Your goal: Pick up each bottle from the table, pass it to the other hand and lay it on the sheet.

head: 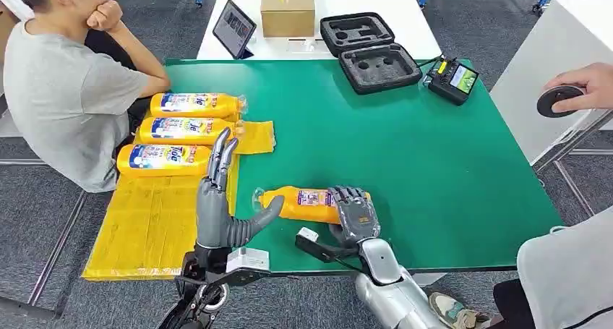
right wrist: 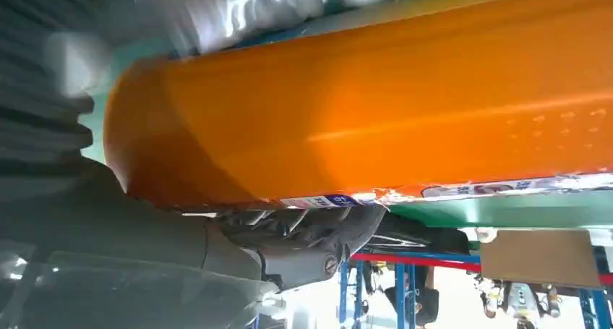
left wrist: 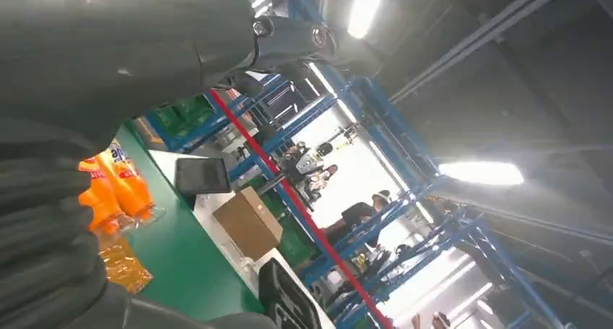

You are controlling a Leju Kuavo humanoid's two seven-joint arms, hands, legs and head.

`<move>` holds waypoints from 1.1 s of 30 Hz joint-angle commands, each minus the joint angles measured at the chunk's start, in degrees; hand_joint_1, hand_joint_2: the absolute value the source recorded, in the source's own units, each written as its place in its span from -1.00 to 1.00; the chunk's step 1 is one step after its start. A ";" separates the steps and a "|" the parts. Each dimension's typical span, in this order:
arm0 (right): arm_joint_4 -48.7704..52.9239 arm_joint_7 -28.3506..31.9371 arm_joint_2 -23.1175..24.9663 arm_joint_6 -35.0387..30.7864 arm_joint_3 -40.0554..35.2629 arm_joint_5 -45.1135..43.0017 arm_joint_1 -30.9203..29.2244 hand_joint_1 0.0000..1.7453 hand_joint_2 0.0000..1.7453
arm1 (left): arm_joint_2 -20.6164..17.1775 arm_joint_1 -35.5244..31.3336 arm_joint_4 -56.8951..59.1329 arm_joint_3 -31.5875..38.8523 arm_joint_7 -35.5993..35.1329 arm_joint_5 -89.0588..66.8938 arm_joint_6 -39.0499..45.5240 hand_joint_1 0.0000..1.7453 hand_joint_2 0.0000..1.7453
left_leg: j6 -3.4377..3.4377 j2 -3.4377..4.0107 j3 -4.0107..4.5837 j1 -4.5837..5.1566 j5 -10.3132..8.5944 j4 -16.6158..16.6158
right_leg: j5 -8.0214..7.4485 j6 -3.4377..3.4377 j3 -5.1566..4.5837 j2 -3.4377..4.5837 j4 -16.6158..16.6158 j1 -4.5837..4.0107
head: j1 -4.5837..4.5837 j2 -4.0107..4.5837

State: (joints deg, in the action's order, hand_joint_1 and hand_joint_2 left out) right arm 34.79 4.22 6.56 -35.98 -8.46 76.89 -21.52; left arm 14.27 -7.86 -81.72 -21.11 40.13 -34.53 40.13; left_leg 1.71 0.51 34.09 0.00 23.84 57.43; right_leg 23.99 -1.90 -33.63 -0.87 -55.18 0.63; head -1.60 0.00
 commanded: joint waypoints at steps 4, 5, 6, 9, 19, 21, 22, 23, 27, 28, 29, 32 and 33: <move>-10.17 -0.48 0.32 1.67 2.35 0.04 -0.97 -1.00 1.00 | -2.10 -1.83 3.68 -0.19 -0.13 -1.28 -0.13 -1.00 1.00 | 0.00 -0.13 -0.09 -0.05 -0.18 -0.20 | -0.14 0.00 0.72 -0.02 0.21 -0.05 | 0.02 0.00; -10.87 -0.44 0.33 3.06 2.31 -0.01 -0.97 -1.00 1.00 | -2.09 -1.87 3.71 -0.20 -0.13 -1.33 -0.13 -1.00 1.00 | 0.01 -0.13 -0.13 -0.05 -0.15 -0.08 | -0.12 -0.06 0.75 -0.04 0.10 -0.05 | 0.02 0.00; -11.63 0.31 0.38 5.51 2.82 -1.01 -1.32 -1.00 1.00 | -2.05 -2.13 4.04 -0.22 -0.13 -1.30 -0.13 -1.00 1.00 | 0.03 -0.11 -0.19 -0.03 -0.14 -0.06 | -0.12 -0.07 0.78 -0.01 0.08 -0.03 | 0.02 0.00; -12.42 1.22 0.18 8.72 3.41 -2.15 -1.93 1.00 1.00 | -1.73 -2.82 4.95 -0.19 -0.13 -1.42 -0.13 -1.00 1.00 | 0.02 -0.10 -0.19 -0.04 -0.15 -0.05 | -0.13 -0.07 0.75 0.02 0.06 -0.04 | 0.02 0.00; -11.52 3.97 0.19 7.89 4.68 -4.56 -1.52 1.00 1.00 | -1.76 -2.05 4.10 -0.09 -0.13 -1.63 -0.13 -1.00 1.00 | 0.04 0.07 -0.39 -0.09 0.10 -0.13 | -0.01 0.00 0.33 0.30 0.16 -0.06 | 0.02 0.00; -11.52 3.97 0.19 7.89 4.68 -4.56 -1.52 1.00 1.00 | -1.76 -2.05 4.10 -0.09 -0.13 -1.63 -0.13 -1.00 1.00 | -0.04 0.21 -0.60 -0.07 0.08 -0.06 | -0.04 0.06 0.52 0.40 0.08 -0.05 | 0.02 0.00; -11.52 3.97 0.19 7.89 4.68 -4.56 -1.52 1.00 1.00 | -1.76 -2.05 4.10 -0.09 -0.13 -1.63 -0.13 -1.00 1.00 | -0.07 0.07 -0.49 -0.09 -0.01 -0.13 | -0.09 0.08 0.45 0.29 0.16 -0.07 | 0.02 0.00; -11.52 3.97 0.19 7.89 4.68 -4.56 -1.52 1.00 1.00 | -1.76 -2.05 4.10 -0.09 -0.13 -1.63 -0.13 -1.00 1.00 | -0.04 0.13 -0.59 -0.09 0.04 -0.08 | -0.08 0.02 0.53 0.32 0.11 -0.06 | 0.02 0.00; -11.52 3.97 0.19 7.89 4.68 -4.56 -1.52 1.00 1.00 | -1.76 -2.05 4.10 -0.09 -0.13 -1.63 -0.13 -1.00 1.00 | -0.03 0.16 -0.62 -0.08 0.08 -0.06 | -0.06 -0.01 0.54 0.36 0.08 -0.06 | 0.02 0.00; -11.82 4.00 0.28 8.85 4.77 -4.79 -1.65 1.00 1.00 | -1.86 -1.93 4.07 -0.26 -0.13 -1.59 -0.13 -1.00 1.00 | -0.07 0.06 -0.50 -0.11 0.03 -0.10 | -0.09 0.02 0.46 0.29 0.14 -0.08 | 0.02 0.00; -11.74 4.41 0.29 9.31 5.02 -5.29 -1.66 1.00 1.00 | -1.86 -1.88 3.99 -0.25 -0.13 -1.74 -0.13 -1.00 1.00 | -0.05 0.09 -0.56 -0.08 0.05 -0.09 | -0.06 0.01 0.50 0.30 0.11 -0.06 | 0.02 0.00; -11.73 5.29 0.32 10.16 5.30 -6.10 -1.77 1.00 1.00 | -1.78 -1.77 3.91 -0.12 -0.13 -2.16 -0.13 -1.00 1.00 | -0.06 0.11 -0.57 -0.09 0.06 -0.10 | -0.06 0.00 0.52 0.32 0.13 -0.07 | 0.02 0.00; -11.61 5.79 0.49 10.21 5.60 -6.65 -1.75 1.00 1.00 | -1.78 -1.82 4.02 -0.19 -0.13 -2.02 -0.13 -1.00 1.00 | -0.08 0.05 -0.50 -0.10 0.01 -0.13 | -0.09 0.02 0.46 0.29 0.16 -0.08 | 0.02 0.00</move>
State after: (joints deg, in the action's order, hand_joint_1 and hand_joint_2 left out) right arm 29.07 8.63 7.23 -30.12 -6.05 72.19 -25.90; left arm 13.97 -8.44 -80.76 -21.03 40.13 -36.30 40.13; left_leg 1.73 0.84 33.50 -0.04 23.96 57.41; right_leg 23.94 -1.96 -33.15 -0.38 -55.15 0.61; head -1.57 0.00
